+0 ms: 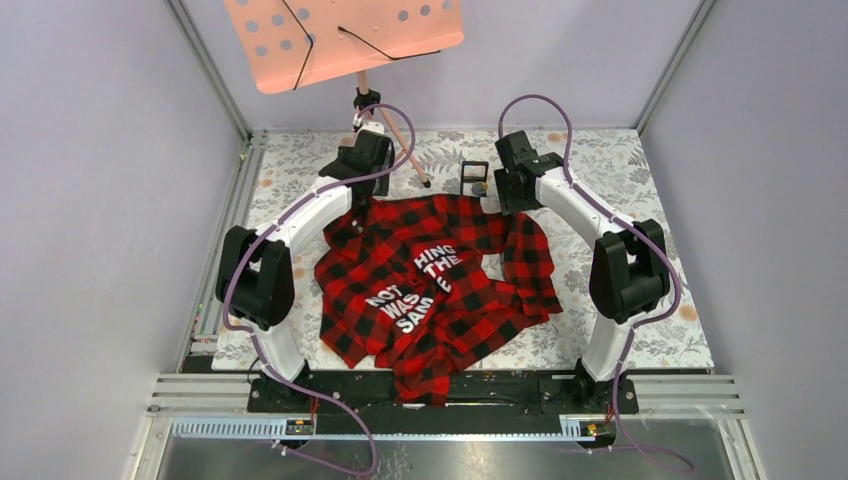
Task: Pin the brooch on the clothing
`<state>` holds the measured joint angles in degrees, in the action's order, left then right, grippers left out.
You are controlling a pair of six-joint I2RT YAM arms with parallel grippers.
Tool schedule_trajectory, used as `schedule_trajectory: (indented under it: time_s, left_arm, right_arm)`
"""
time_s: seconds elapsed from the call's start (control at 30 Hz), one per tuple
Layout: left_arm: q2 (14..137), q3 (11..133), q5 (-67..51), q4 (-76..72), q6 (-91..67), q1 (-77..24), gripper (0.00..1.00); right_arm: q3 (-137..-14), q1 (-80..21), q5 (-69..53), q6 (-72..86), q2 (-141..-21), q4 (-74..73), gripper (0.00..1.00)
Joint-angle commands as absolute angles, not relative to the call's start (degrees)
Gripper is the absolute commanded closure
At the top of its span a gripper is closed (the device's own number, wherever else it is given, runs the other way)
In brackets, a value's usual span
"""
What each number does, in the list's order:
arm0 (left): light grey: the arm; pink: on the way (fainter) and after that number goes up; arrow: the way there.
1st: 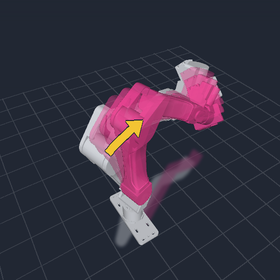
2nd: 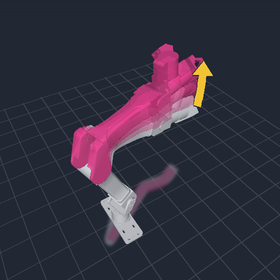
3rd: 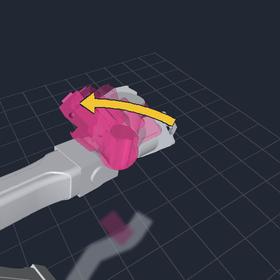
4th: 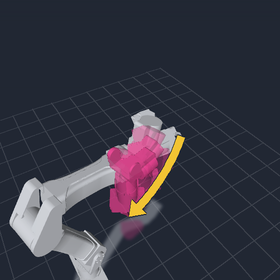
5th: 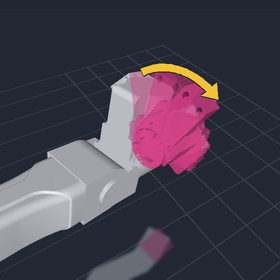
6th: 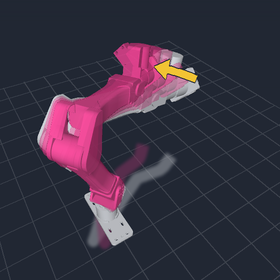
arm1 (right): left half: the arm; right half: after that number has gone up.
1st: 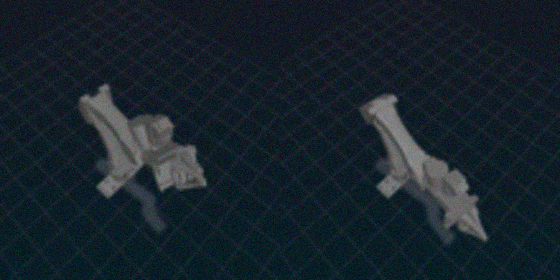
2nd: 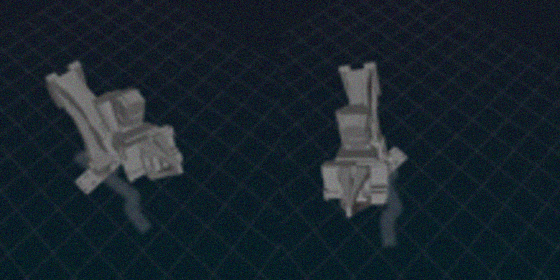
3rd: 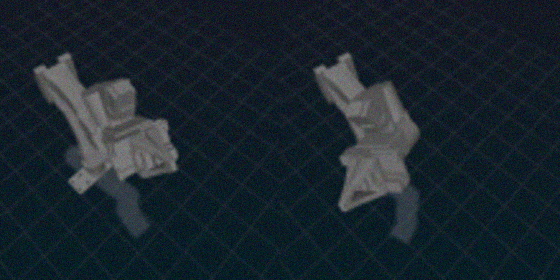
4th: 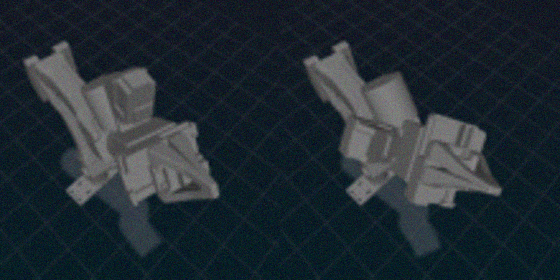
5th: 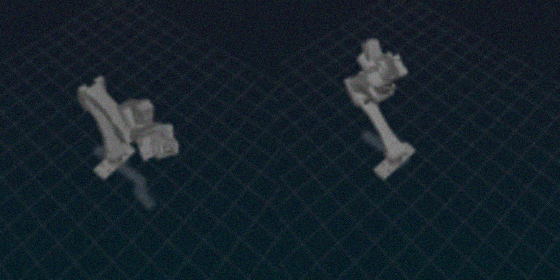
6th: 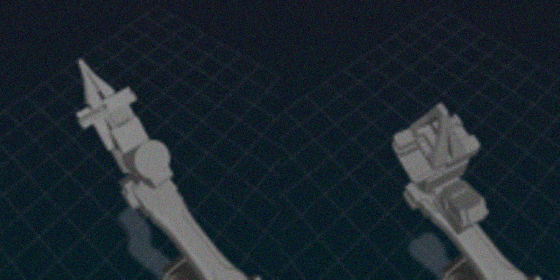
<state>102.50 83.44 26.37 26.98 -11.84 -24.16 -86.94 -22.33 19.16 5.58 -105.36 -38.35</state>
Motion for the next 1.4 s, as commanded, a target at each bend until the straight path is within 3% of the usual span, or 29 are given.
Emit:
schedule_trajectory:
  time_s: [0.0, 0.13, 0.33, 0.5, 0.6, 0.73, 0.9, 1.2, 1.37]
  left_arm:
    - [101.2, 84.5, 27.6, 23.6, -12.0, -23.8, 0.28]
    - [96.8, 80.7, 24.5, 22.3, -12.5, -24.2, 0.13]
    - [87.7, 74.8, 20.1, 22.5, -14.8, -25.1, 0.04]
    - [76.5, 65.8, 15.4, 22.9, -21.3, -25.6, 0.02]
    - [69.2, 58.9, 10.8, 21.8, -24.9, -26.4, 0.02]
    - [60.8, 50.9, 7.7, 23.0, -28.8, -27.4, 0.02]
    - [51.7, 40.7, 5.6, 22.4, -34.2, -27.7, 0.01]
    - [53.6, 33.7, 8.9, 22.5, -37.5, -26.0, 0.01]
    - [48.4, 30.0, 10.3, 22.6, -40.1, -21.3, 0.01]
  right_arm:
    - [-88.3, -22.1, 16.5, 6.0, -104.4, -38.4, 0.33]
    - [-83.1, -22.1, 12.9, 7.3, -97.4, -38.1, 0.20]
    - [-72.8, -22.1, 7.1, 10.7, -84.3, -38.3, 0.01]
    - [-66.0, -22.1, 4.2, 18.5, -74.3, -41.8, 0.00]
    - [-59.5, -22.1, -3.5, 24.0, -68.8, -41.9, 0.00]
    - [-49.4, -22.2, -11.4, 30.8, -62.0, -41.2, 0.08]
    - [-38.9, -22.2, -12.7, 35.9, -55.3, -41.3, 0.13]
    - [-31.9, -26.3, -13.9, 40.5, -56.8, -36.9, 0.18]
    - [-30.1, -30.8, -12.1, 43.9, -60.1, -32.0, 0.23]
